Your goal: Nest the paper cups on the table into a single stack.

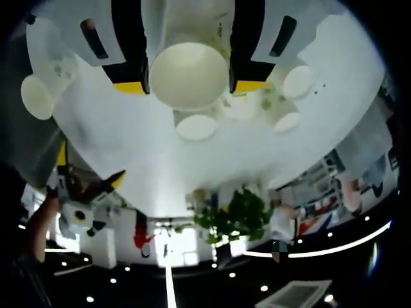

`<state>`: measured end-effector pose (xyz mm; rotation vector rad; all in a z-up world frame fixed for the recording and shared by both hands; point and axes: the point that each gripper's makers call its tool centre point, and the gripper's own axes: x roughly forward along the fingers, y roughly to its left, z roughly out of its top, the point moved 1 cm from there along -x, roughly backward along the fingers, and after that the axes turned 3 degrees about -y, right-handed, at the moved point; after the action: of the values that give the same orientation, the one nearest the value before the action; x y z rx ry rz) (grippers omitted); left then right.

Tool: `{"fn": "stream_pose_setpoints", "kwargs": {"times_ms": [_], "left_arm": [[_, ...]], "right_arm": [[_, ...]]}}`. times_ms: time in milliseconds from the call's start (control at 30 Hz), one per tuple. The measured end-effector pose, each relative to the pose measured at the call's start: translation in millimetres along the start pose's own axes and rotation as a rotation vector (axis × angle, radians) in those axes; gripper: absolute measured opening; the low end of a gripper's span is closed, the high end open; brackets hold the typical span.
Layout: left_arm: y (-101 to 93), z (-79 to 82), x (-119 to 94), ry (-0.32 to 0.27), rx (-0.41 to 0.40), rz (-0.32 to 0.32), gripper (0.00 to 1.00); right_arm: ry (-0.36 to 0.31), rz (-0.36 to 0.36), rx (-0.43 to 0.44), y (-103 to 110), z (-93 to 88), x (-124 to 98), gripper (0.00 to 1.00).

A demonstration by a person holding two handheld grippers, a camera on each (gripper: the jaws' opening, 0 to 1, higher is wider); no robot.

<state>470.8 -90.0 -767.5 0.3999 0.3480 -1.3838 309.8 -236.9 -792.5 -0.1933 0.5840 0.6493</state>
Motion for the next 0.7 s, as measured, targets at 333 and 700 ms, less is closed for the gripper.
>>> {"fn": "stream_pose_setpoints", "kwargs": {"times_ms": [333, 700], "left_arm": [[-1.5, 8.7, -4.2, -0.011, -0.011, 0.018, 0.48], [-12.6, 26.3, -13.2, -0.042, -0.042, 0.048, 0.48]], "right_arm": [[-0.007, -0.014, -0.010, -3.4, 1.8, -4.3, 0.92], [-0.019, -0.031, -0.003, -5.0, 3.3, -5.4, 0.91]]}}
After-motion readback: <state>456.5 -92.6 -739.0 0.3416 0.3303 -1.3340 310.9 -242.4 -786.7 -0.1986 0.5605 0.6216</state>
